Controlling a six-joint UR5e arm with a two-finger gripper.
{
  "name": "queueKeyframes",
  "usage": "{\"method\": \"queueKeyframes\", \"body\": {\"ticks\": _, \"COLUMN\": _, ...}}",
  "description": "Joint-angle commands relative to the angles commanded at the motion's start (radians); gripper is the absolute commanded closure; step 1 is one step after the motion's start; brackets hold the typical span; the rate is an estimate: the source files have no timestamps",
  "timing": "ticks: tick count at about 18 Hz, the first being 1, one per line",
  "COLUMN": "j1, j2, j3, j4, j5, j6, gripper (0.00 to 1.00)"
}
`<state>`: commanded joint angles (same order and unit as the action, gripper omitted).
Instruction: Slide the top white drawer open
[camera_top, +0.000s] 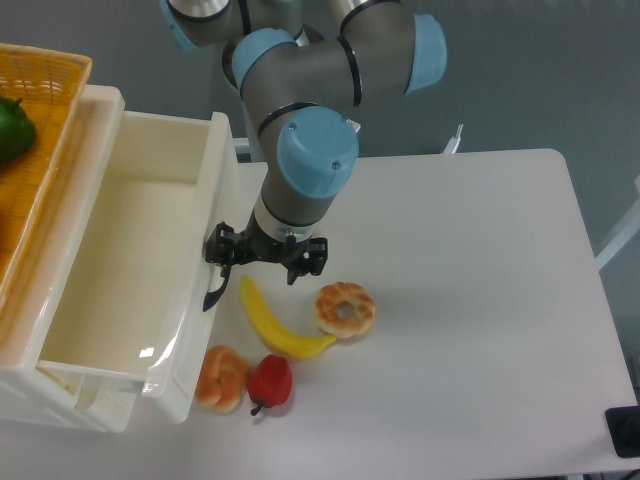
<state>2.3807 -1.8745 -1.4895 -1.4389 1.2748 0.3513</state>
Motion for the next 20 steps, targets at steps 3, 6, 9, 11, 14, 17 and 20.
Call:
{"method": "queueKeyframes", "body": {"ticks": 3, "j1": 0.011, "j2": 0.000, "j3": 0.000, "j4": 0.003, "j5": -0.012, "j6": 0.000, "gripper": 0.00}}
{"method": "queueKeyframes", "body": {"ticks": 6, "j1": 0.014, "j2": -0.002, "j3": 0.000, "j4": 0.012, "j5": -0.017, "j6": 0.000, "gripper": 0.00}}
{"method": "queueKeyframes", "body": {"ticks": 9, "j1": 0.015, "j2": -0.005, "j3": -0.002, "j4": 0.012, "j5": -0.029, "j6": -0.002, "gripper": 0.00}}
{"method": "queueKeyframes", "body": {"ticks": 11, "j1": 0.017, "j2": -0.009, "j3": -0.002, "j4": 0.012, "j5": -0.046, "j6": -0.002, "gripper": 0.00}}
{"method": "queueKeyframes", "body": {"ticks": 14, "j1": 0.024, "j2": -0.008, "j3": -0.008, "j4": 0.011, "j5": -0.063, "j6": -0.002, "gripper": 0.00}}
{"method": "queueKeyframes", "body": {"ticks": 17, "j1": 0.031, "j2": -0.008, "j3": -0.009, "j4": 0.009, "j5": -0.084, "j6": -0.002, "gripper": 0.00}}
{"method": "queueKeyframes", "body": {"ticks": 20, "j1": 0.044, "j2": -0.006, "j3": -0.011, "j4": 0.008, "j5": -0.100, "j6": -0.002, "gripper": 0.00}}
